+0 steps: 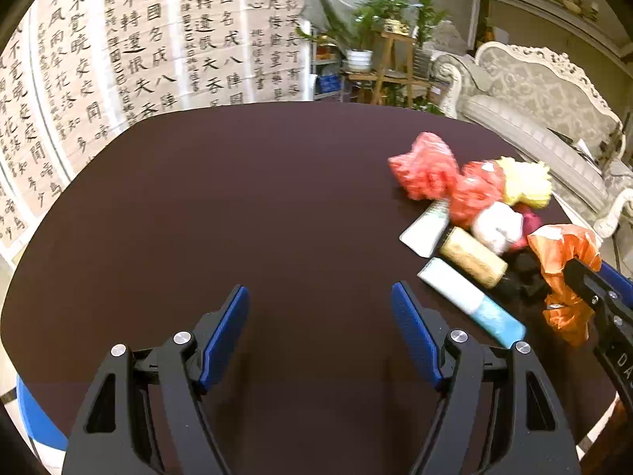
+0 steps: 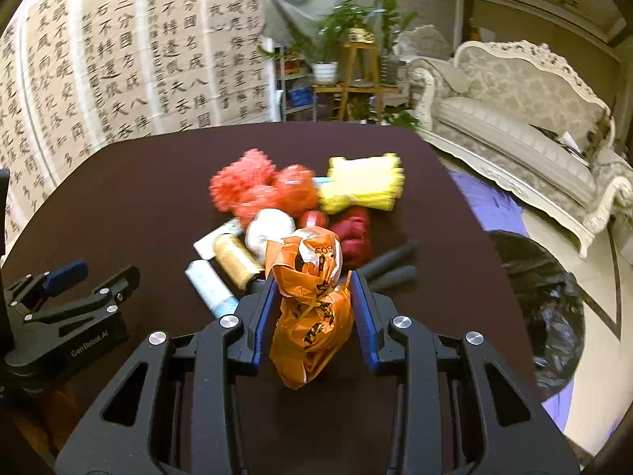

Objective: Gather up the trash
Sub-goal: 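Grasp the blue-white tube with the left gripper while the right gripper holds the orange bag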

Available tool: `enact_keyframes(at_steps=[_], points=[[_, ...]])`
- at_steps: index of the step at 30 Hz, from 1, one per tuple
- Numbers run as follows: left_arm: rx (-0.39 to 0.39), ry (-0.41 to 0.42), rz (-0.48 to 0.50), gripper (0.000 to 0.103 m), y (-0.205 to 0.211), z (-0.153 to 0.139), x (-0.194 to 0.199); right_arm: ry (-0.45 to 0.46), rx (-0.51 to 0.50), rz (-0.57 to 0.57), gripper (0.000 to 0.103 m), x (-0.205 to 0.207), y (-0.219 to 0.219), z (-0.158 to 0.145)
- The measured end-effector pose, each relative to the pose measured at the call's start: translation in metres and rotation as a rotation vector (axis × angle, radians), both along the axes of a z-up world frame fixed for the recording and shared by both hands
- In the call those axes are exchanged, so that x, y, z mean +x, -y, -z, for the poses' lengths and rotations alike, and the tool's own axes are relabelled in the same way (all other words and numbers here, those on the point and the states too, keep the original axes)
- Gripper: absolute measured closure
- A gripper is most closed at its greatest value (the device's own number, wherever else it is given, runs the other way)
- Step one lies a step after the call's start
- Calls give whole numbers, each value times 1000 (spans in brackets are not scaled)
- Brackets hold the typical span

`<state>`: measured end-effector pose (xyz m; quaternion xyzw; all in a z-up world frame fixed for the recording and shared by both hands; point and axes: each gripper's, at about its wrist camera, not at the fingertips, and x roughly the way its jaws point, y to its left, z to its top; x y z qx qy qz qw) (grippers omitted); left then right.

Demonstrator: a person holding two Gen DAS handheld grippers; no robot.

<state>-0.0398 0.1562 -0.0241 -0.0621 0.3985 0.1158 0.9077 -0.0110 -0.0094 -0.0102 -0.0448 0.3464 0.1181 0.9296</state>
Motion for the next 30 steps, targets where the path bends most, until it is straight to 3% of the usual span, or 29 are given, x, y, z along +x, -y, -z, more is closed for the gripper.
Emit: enact_keyframes(at_steps=[9, 14, 20, 30], points=[[-35, -26, 78, 30, 42, 1, 17, -1, 20, 112, 69, -2, 52, 8], [-10, -55, 99, 28, 64, 9, 29, -11, 38, 153, 69, 2, 69, 19], [-38, -115, 90, 25, 58, 19, 36, -39, 60, 172, 69, 10, 79, 31], [-28, -122, 97, 25, 43, 20, 20, -36, 73, 169, 68, 10, 79, 32]])
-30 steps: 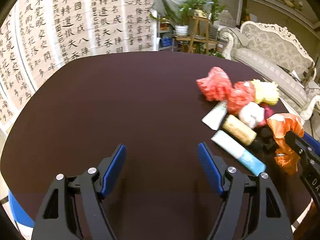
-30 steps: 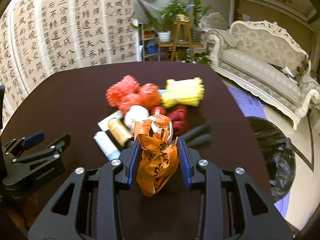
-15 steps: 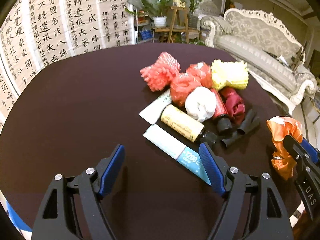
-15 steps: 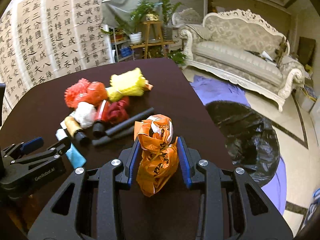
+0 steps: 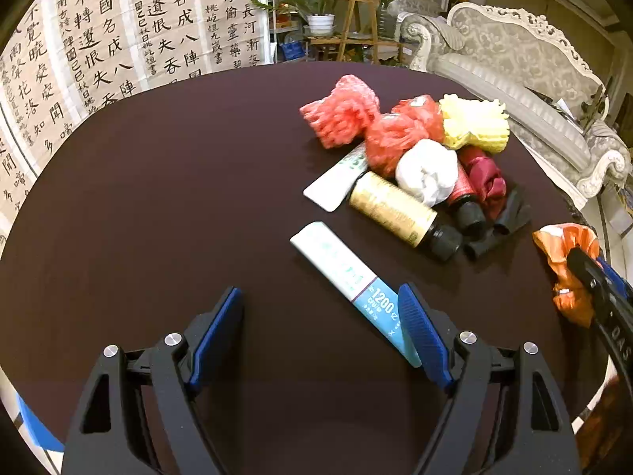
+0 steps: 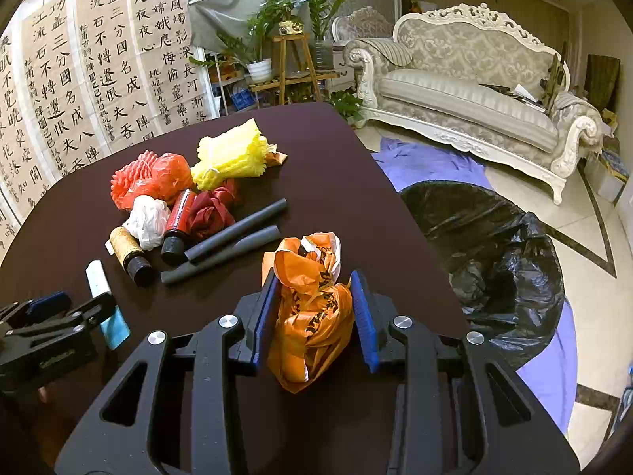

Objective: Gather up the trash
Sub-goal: 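Grasp the blue-white tube with the left gripper while the right gripper holds the orange bag, then carry the orange bag over the bin and open the right gripper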

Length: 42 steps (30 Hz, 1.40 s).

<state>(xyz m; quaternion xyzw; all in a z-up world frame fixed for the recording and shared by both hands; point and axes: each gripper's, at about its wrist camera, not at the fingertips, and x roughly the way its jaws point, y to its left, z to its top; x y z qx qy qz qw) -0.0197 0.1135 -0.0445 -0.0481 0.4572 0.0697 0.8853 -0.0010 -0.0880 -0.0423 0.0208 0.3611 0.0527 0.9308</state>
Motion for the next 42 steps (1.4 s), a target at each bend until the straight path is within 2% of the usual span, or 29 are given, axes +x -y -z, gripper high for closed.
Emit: enact_keyframes(at_steps=[5, 11, 14, 19, 27, 30, 36, 42], points=[[-39, 3, -3, 24, -1, -1, -1, -2, -2, -1, 67, 1, -1, 1], [13, 2, -20, 22, 7, 5, 7, -3, 3, -1, 67, 2, -1, 2], [9, 10, -15, 23, 6, 6, 2, -3, 3, -1, 67, 3, -1, 2], [35, 26, -10, 38, 2, 5, -3, -4, -1, -2, 67, 3, -1, 3], [47, 72, 11, 78, -12, 4, -12, -6, -25, 3, 66, 4, -5, 4], [1, 91, 18, 83, -22, 4, -14, -5, -27, 3, 66, 3, -5, 4], [-42, 101, 20, 86, -26, 3, -15, -1, -25, 0, 67, 3, -6, 2], [-37, 132, 28, 86, -20, -3, -21, 2, -22, -2, 68, 2, -7, 1]])
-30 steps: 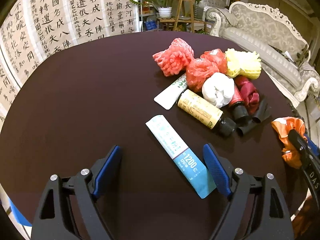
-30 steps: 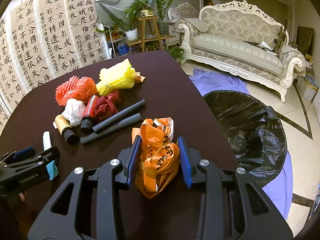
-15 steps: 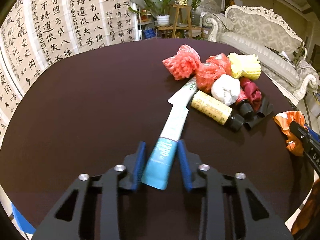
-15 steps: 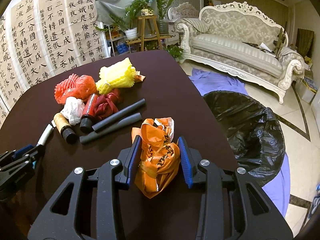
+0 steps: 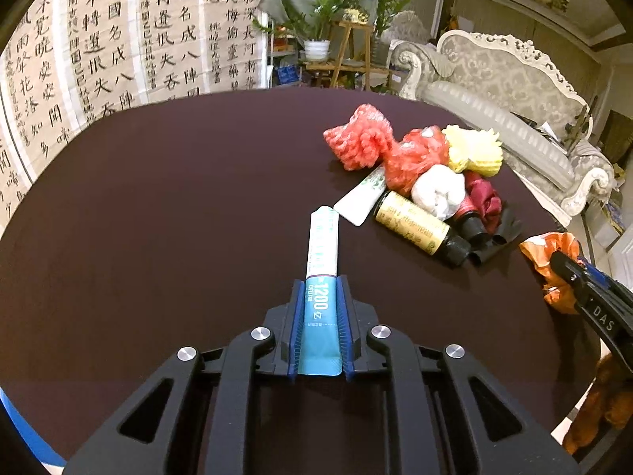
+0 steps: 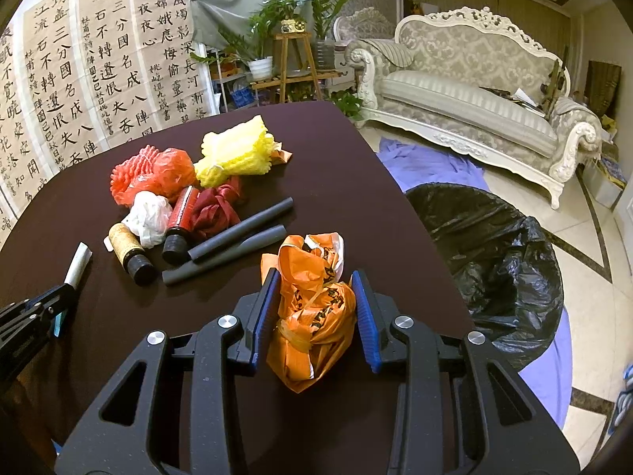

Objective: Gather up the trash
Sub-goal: 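Carry the orange bag over the bin and open the right gripper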

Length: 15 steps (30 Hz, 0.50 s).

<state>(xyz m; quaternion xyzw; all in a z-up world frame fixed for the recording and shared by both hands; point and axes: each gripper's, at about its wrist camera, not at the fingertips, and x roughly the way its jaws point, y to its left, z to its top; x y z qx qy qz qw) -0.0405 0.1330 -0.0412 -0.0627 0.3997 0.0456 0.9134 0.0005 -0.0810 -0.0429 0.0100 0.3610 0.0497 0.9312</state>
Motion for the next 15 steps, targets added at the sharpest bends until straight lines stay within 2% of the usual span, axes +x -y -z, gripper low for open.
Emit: enact_keyframes(at_steps=[5, 15], points=[[39, 84, 34, 86, 16, -20, -8, 11, 7, 6, 68, -2, 2, -4], [18, 167, 183, 86, 69, -42, 5, 89, -3, 103, 68, -8, 40, -25]])
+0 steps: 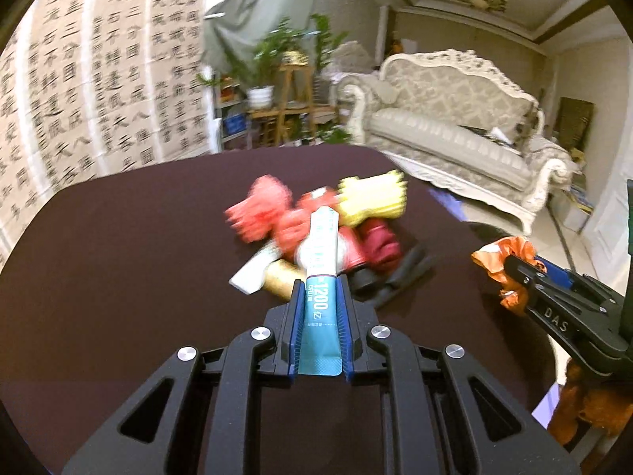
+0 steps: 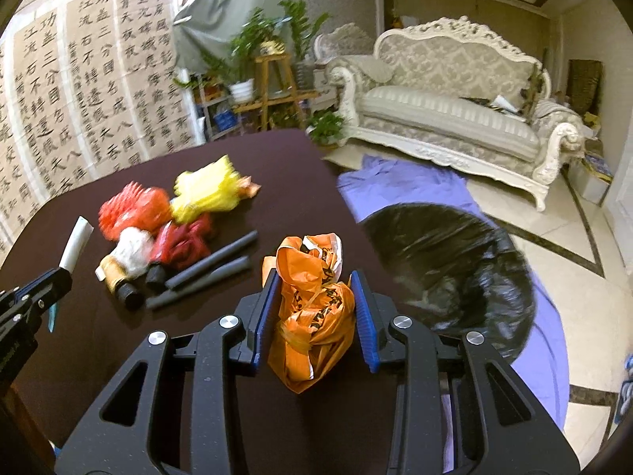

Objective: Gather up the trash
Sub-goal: 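Carry the orange bag over the bin and open the right gripper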

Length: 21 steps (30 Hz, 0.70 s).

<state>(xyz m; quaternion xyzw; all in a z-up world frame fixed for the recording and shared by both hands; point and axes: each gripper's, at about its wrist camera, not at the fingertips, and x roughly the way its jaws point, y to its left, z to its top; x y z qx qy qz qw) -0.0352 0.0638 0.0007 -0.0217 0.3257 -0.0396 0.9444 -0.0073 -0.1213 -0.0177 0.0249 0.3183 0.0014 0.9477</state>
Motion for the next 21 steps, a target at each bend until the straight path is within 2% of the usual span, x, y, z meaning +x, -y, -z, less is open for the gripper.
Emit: enact_keyframes(at_steps=[10, 21], points=[[-2, 50, 163, 86, 79, -7, 35, 35, -14, 158, 68, 17, 65, 0], [55, 31, 219, 86, 145, 2, 82, 46, -26, 232, 68, 41, 111, 8]])
